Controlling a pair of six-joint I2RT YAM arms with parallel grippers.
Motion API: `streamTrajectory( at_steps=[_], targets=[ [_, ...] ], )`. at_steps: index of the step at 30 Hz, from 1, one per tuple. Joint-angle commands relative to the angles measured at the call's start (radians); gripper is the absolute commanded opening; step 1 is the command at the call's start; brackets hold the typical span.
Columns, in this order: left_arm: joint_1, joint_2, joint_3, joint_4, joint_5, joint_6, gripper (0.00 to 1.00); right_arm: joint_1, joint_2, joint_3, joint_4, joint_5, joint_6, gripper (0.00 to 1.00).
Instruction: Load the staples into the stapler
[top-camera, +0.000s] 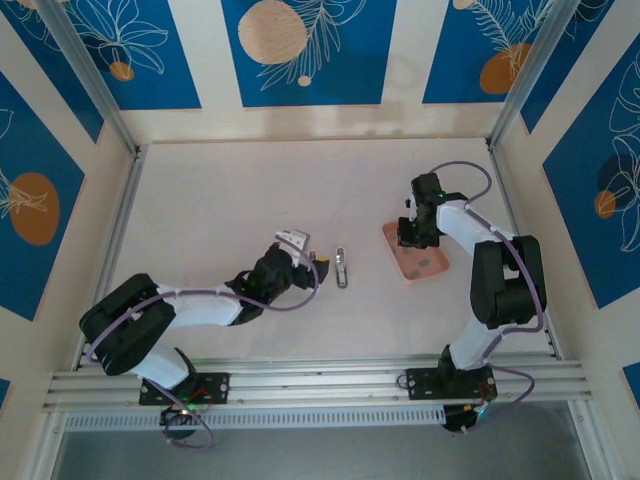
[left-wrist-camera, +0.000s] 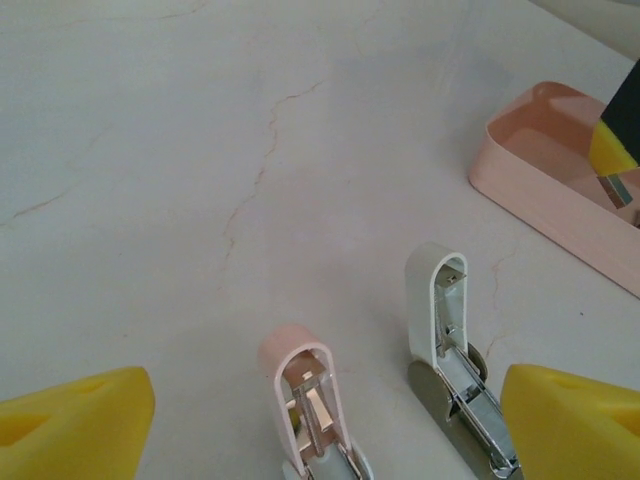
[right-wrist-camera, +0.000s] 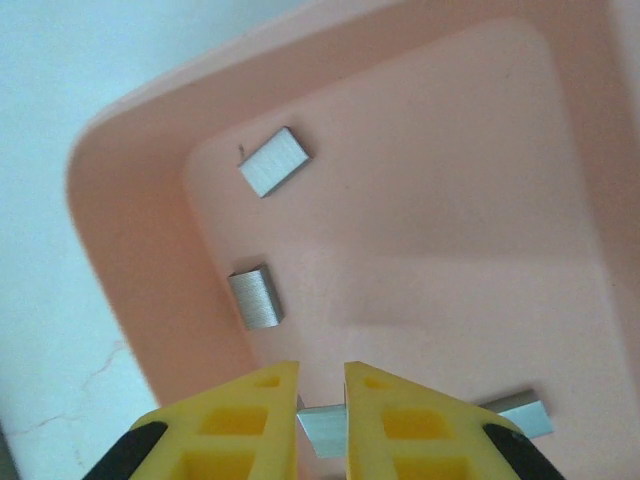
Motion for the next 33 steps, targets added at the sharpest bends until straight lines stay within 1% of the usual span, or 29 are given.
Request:
streamTrajectory(
  at_steps=[1, 7, 10, 13, 18, 24, 29, 33],
  targets=[
    [0.023, -0.03, -0.036, 0.07, -0.005, -0.056, 0.9, 0.01, -0.068, -0.029, 0.068, -0.031, 0.06, 0.17],
    [0.057, -0.043, -0.083, 0.113, 0.018, -0.102, 0.91, 0.027, -0.15, -0.079, 0.111, -0.023, 0.109, 0.16],
    [0.072, -0.034, -0.114, 0.164, 0.024, -0.115, 0.91, 0.034, -0.204, -0.104, 0.131, -0.03, 0.146, 0.16],
    [0.087, -0.026, -0.143, 0.21, 0.021, -0.121, 0.91, 0.05, -0.268, -0.134, 0.148, -0.012, 0.179, 0.16],
    [0.12, -0.036, -0.193, 0.254, 0.024, -0.133, 0.91, 0.087, -0.348, -0.159, 0.129, -0.001, 0.211, 0.16],
    [0.154, -0.041, -0.285, 0.353, 0.002, -0.144, 0.91, 0.19, -0.421, -0.174, 0.081, 0.076, 0.263, 0.16],
    [0.185, -0.037, -0.306, 0.362, 0.021, -0.138, 0.91, 0.302, -0.428, -0.166, 0.075, 0.126, 0.334, 0.16],
    [0.191, -0.039, -0.358, 0.442, -0.036, -0.135, 0.91, 0.4, -0.403, -0.153, 0.074, 0.181, 0.421, 0.16]
  ],
)
